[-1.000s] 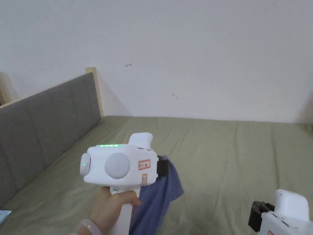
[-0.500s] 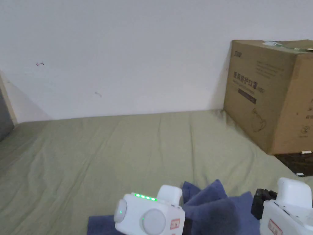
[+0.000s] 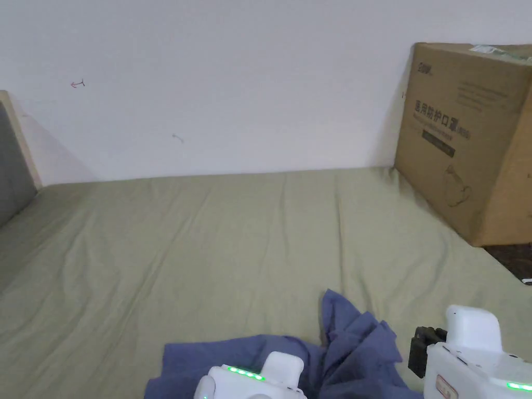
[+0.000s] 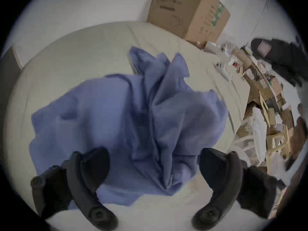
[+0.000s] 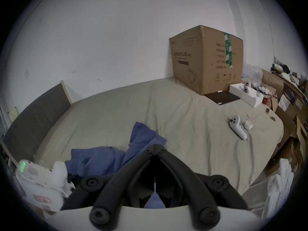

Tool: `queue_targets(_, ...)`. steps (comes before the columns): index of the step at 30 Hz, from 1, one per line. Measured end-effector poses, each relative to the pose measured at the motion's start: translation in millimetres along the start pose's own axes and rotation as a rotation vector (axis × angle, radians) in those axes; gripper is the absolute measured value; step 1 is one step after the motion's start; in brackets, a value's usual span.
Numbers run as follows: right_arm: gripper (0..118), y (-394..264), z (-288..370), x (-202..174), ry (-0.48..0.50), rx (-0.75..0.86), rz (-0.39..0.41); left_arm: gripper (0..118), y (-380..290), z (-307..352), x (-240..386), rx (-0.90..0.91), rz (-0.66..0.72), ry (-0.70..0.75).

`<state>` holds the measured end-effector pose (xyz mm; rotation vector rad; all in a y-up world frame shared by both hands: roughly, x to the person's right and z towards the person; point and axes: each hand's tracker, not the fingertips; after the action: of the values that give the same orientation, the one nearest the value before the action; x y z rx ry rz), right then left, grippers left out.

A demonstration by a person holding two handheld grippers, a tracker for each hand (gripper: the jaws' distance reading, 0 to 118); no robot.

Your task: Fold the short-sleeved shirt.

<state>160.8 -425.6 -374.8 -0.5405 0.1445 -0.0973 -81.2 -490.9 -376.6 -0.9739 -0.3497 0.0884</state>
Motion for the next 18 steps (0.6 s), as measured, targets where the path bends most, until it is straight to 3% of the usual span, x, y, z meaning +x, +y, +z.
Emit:
queue_targets(2,0,2.1,-0.5,-8.2,0.007,-0.003,0.015,100,4.6,23.8,-20.3,0.032,0.045,0.019)
queue_targets(5,0,3.0,-3.4,-17.5,0.027,-0.005,0.025,19,2.7,55.6,-59.7,0.092,0.114,0.094)
queue_targets(6,0,2.6,-4.8,-19.6,0.032,-0.009,0.024,7,-2.5,60.9,-72.1,0.098,0.139,0.135)
queue_targets(7,0,1.5,-7.5,-22.2,0.038,-0.017,0.021,7,-9.6,62.9,-84.7,0.094,0.157,0.182)
queue_targets(8,0,-0.3,-10.5,-24.8,0.045,-0.025,0.021,0,-17.2,60.8,-97.9,0.078,0.166,0.206)
queue_targets(12,0,-10.2,-26.3,-33.1,0.048,-0.066,0.047,0,-44.0,49.5,-147.2,0.007,0.227,0.252)
queue_targets(15,0,-13.7,-42.7,-35.1,0.039,-0.093,0.053,0,-40.7,44.6,-177.7,0.05,0.309,0.255)
queue_targets(16,0,-12.7,-49.6,-34.5,0.038,-0.108,0.045,6,-29.9,40.3,-188.2,0.042,0.306,0.265)
queue_targets(17,0,-11.6,-54.0,-34.0,0.037,-0.116,0.039,25,-21.7,37.2,-193.0,0.041,0.299,0.267)
queue_targets(18,0,-10.1,-58.7,-32.0,0.036,-0.118,0.037,64,-10.7,30.6,-199.7,0.034,0.274,0.292)
